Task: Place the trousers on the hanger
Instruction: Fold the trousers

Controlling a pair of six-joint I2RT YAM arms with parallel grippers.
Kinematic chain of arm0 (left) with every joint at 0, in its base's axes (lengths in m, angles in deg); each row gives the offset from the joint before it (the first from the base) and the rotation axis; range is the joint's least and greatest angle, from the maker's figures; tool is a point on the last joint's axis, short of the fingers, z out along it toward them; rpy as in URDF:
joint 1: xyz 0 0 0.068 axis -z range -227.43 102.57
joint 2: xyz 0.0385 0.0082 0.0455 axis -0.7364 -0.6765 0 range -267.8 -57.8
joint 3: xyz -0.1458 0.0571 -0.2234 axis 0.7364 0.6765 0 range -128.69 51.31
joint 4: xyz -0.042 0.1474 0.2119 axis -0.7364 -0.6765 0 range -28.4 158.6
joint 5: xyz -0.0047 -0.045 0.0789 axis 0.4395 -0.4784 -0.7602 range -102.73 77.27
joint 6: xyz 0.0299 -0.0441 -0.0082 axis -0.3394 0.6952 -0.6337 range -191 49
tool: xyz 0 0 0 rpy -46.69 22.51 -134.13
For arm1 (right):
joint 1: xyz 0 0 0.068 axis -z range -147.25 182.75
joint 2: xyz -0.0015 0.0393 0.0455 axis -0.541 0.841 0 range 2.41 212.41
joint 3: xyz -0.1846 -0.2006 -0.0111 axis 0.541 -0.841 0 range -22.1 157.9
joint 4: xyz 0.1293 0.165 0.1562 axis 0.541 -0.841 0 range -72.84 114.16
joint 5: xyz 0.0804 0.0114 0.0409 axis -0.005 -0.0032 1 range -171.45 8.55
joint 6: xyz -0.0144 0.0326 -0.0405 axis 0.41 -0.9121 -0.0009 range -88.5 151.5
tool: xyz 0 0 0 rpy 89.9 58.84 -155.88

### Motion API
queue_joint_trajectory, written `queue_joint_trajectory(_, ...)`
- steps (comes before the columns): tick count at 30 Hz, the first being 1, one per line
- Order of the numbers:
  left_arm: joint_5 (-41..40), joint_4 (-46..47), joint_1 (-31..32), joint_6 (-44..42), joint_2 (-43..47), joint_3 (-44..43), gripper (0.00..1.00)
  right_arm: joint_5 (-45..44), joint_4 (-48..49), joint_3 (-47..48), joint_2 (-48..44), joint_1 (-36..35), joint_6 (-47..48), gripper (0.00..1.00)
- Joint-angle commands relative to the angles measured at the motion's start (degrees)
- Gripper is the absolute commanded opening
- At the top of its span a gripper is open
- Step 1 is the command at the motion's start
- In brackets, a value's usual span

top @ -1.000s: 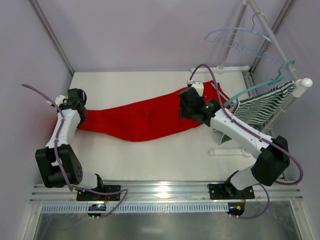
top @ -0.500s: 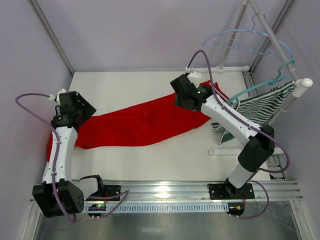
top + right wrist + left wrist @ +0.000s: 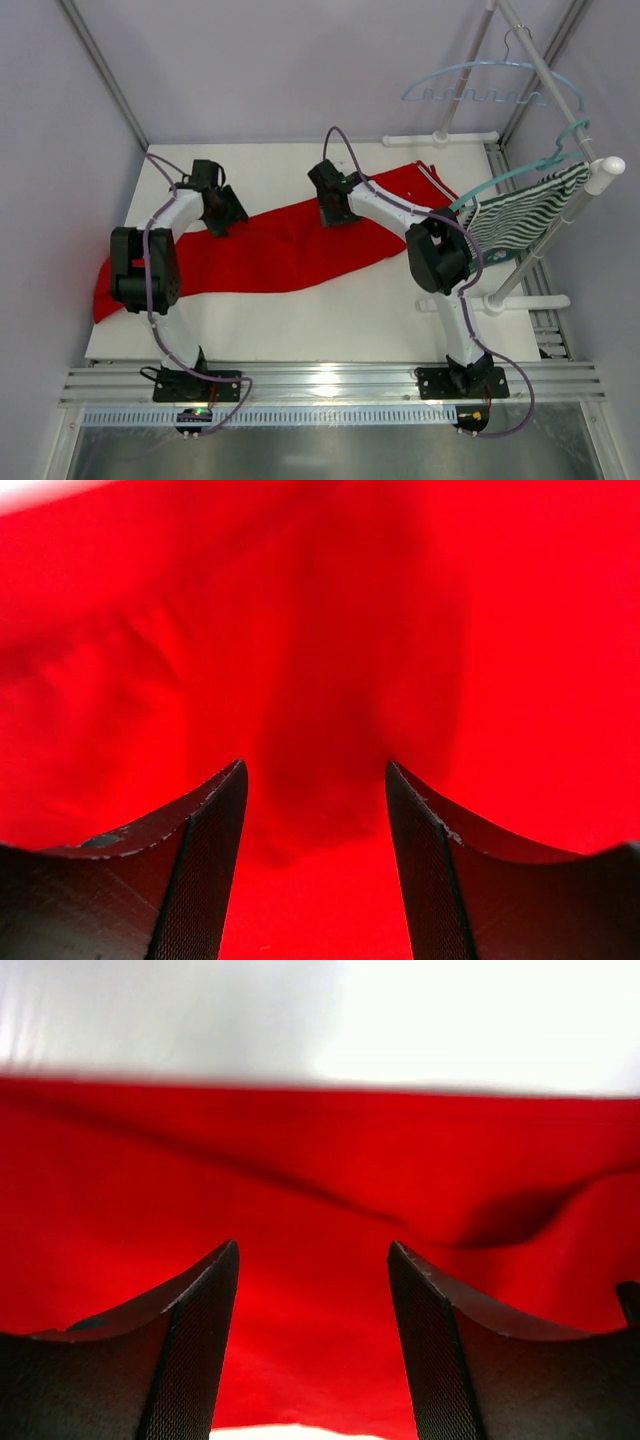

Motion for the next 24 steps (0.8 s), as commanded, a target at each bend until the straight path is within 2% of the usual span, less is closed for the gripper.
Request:
queue_joint_trajectory(1,-8.8,-0.3,-0.3,4.7,5.4,6.8,0.62,8.5,7.0,-5.9,-2.4,-0.1,8.0,0.60)
queue_joint_trajectory(5,-16.2,-5.6,-0.2,8.6,10.0,12.5,0.62,12.2,11.7,-15.6,-7.0,-1.0,10.4,0.60)
queue_joint_trajectory(10,-14.3,-0.8,-0.2,8.2,25.1,21.4,0.64,13.8,15.0,-28.0,-12.2,-3.0,11.0,0.61)
queue_joint_trajectory(13,-9.9,2.9,0.2,4.4,29.8,20.2,0.67,14.1,15.7,-33.3,-15.7,-3.8,10.7,0.60)
queue_joint_trajectory(15,-7.2,3.3,1.0,-0.1,26.8,17.3,0.69,14.2,15.3,-35.2,-18.3,-4.0,10.7,0.61)
queue_joint_trajectory(16,-7.1,2.0,1.4,-1.8,24.7,12.5,0.69,13.8,14.7,-35.5,-19.3,-4.0,10.6,0.60)
queue_joint_trajectory(17,-7.0,-1.4,1.7,-3.1,18.9,9.9,0.69,12.7,14.2,-35.2,-20.2,-4.0,10.4,0.61)
queue_joint_trajectory(20,-5.2,-5.4,1.8,-5.4,10.2,-0.3,0.69,10.3,10.3,-31.0,-22.9,-3.9,8.6,0.61)
queue_joint_trajectory(22,-6.1,-4.5,1.9,-5.2,3.0,-3.3,0.69,2.7,5.4,-26.8,-22.4,-3.8,2.3,0.60)
queue_joint_trajectory(23,-7.9,-5.3,1.8,-4.9,0.6,-7.2,0.69,-2.2,2.8,-20.9,-21.4,-3.4,-1.3,0.60)
queue_joint_trajectory(24,-8.3,-6.8,1.8,-4.7,-2.4,-9.2,0.68,-6.8,-4.3,-17.3,-20.1,-2.9,-5.2,0.61)
